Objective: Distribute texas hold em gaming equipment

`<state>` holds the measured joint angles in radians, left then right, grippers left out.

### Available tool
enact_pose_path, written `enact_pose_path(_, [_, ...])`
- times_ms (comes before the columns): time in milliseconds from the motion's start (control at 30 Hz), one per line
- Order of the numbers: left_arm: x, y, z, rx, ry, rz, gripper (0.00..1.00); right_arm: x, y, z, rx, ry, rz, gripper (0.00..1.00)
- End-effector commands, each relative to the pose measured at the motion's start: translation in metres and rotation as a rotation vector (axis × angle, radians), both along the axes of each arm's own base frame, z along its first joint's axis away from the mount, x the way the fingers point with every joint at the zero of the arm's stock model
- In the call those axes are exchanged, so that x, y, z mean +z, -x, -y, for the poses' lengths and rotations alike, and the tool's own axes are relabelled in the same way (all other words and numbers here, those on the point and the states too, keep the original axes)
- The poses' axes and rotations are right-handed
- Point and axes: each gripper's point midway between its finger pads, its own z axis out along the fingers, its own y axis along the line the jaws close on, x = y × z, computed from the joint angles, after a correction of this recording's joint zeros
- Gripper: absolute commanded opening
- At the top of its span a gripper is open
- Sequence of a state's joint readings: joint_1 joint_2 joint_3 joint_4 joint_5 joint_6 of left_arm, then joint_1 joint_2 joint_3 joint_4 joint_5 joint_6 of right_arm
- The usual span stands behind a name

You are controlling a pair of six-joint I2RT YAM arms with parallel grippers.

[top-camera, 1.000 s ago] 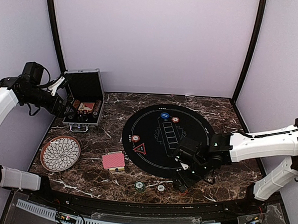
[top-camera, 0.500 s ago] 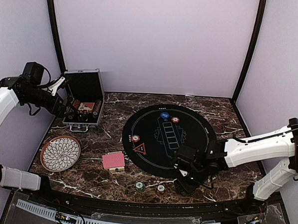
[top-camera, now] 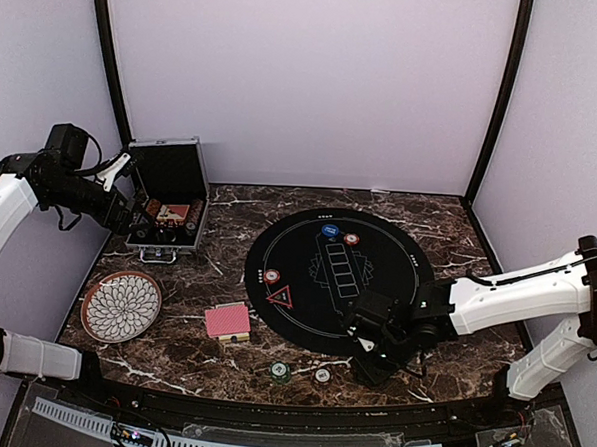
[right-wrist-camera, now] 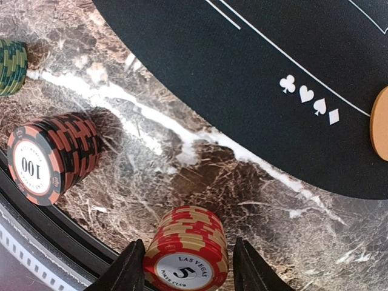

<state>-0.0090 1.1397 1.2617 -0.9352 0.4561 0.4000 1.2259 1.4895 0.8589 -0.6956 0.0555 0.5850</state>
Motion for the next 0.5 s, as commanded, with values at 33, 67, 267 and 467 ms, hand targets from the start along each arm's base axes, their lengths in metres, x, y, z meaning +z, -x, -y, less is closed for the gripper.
enact_pose_path(33, [0.01,0.004,0.0,-0.006,0.001,0.008,0.99,-0.008,0.005,0.002,0.01,0.01,-0.014,0.5])
enact_pose_path(67, [0.011,0.004,-0.001,-0.006,0.001,0.01,0.99,-0.009,0.005,0.002,0.011,0.012,-0.016,0.5])
enact_pose_path(267, [0.012,0.004,-0.001,-0.005,0.001,0.012,0.99,-0.002,0.001,0.002,0.012,0.014,0.006,0.31])
enact_pose_path(467, [0.011,0.004,0.0,-0.006,0.005,0.006,0.99,0.012,0.0,-0.001,0.013,-0.009,0.015,0.22])
